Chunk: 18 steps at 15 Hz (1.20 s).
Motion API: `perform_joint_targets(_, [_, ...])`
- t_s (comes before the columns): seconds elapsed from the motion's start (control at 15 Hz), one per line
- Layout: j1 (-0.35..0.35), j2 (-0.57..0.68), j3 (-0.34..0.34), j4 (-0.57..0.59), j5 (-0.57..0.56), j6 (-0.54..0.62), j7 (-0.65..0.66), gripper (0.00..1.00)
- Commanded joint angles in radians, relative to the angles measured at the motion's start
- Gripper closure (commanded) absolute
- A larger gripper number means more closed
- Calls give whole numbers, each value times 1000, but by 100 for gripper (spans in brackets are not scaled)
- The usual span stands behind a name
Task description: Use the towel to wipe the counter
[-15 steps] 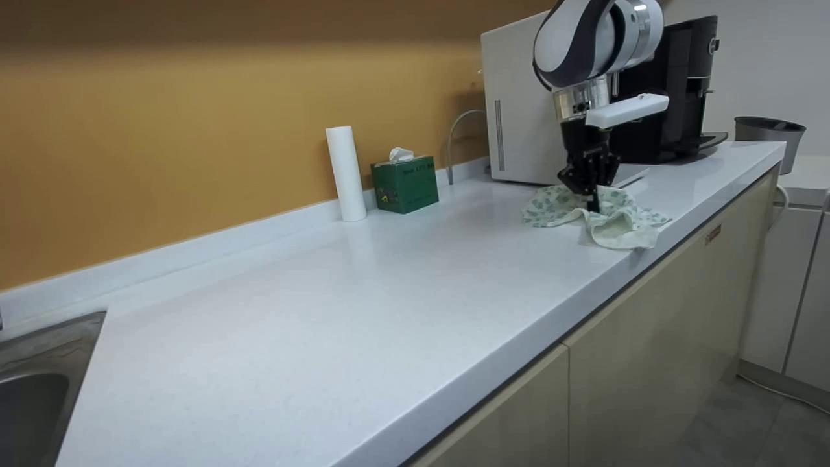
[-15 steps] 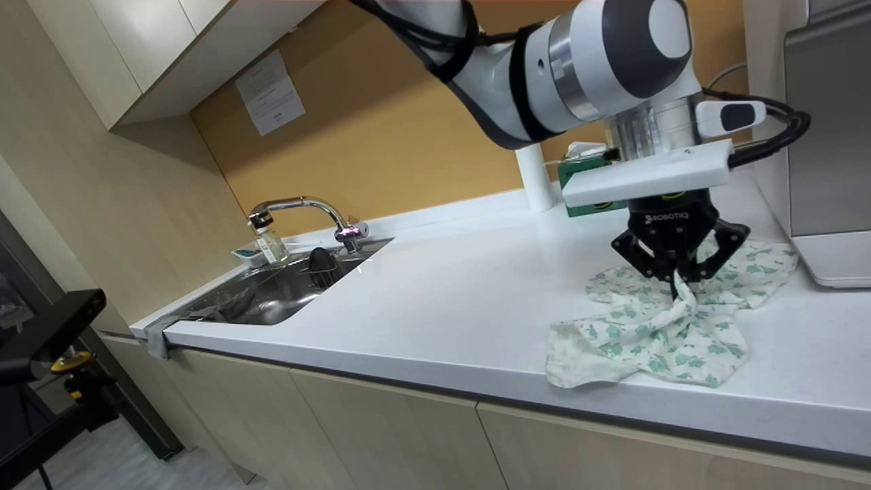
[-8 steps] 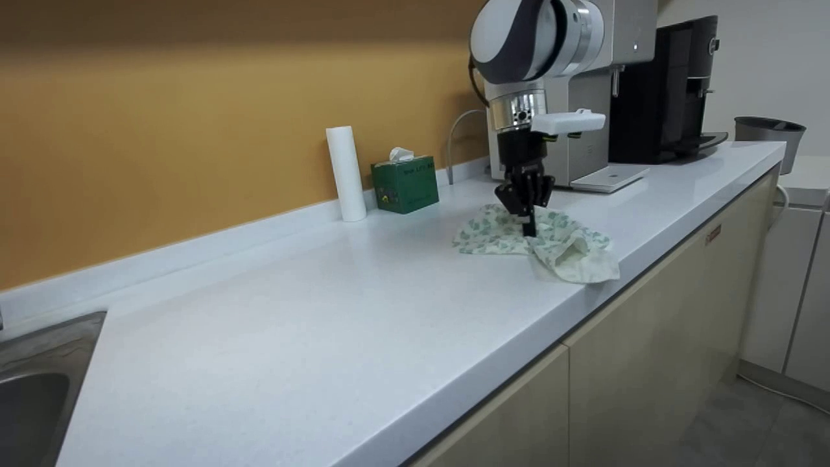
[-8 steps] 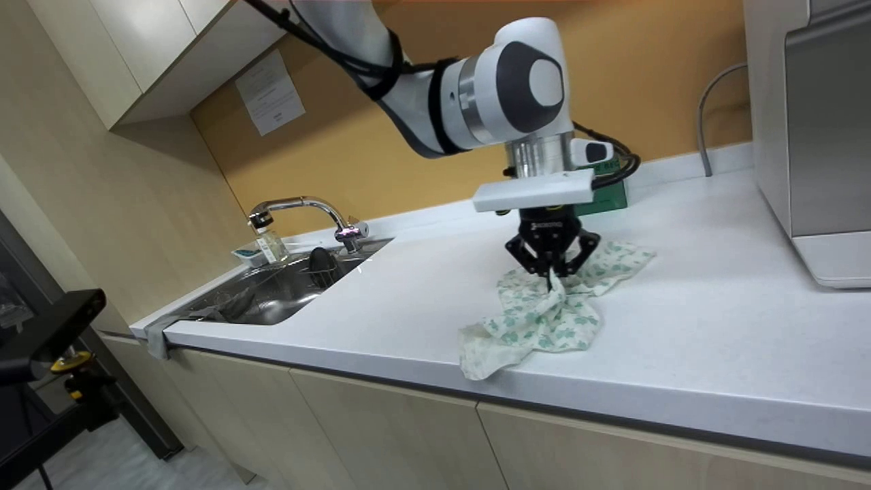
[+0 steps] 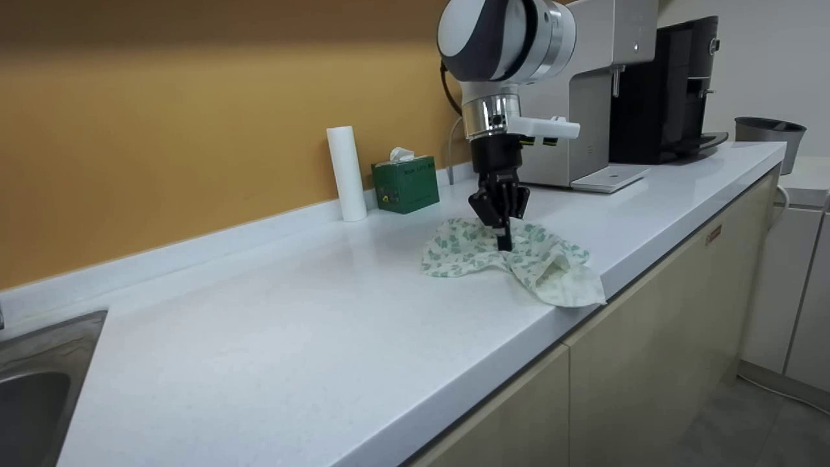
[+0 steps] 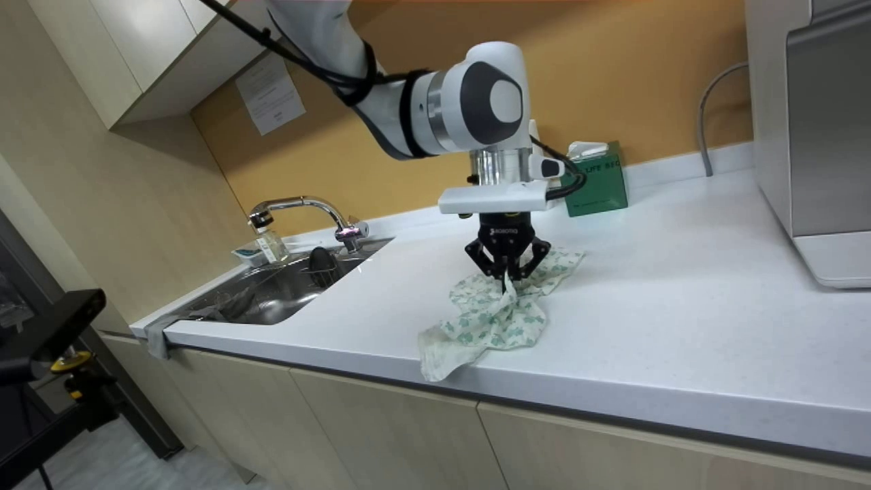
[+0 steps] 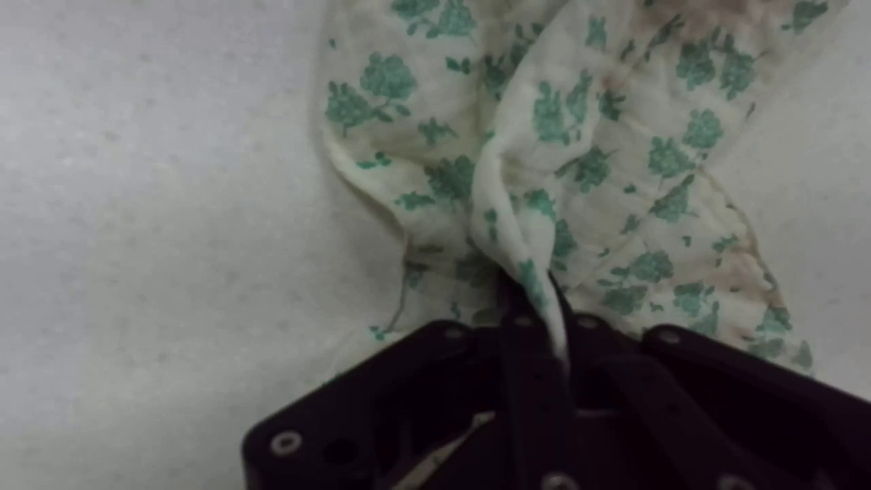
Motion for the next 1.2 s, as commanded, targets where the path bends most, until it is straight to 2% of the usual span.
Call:
perform_joint_targets(0.0, [-34,25,-76,-40,7,57,61,99])
perform_joint_targets(0.4, [-94,-25,-195,-105,-12,140,163,99])
perform_joint_targets(0.6, [-109,-18,-226,-104,-10,161,208,99])
perform_joint_targets(0.93, [-105,80,-186,30,19,135,225,99])
perform_joint_targets(1.13, [-84,176,-157,170,13,111,229,99])
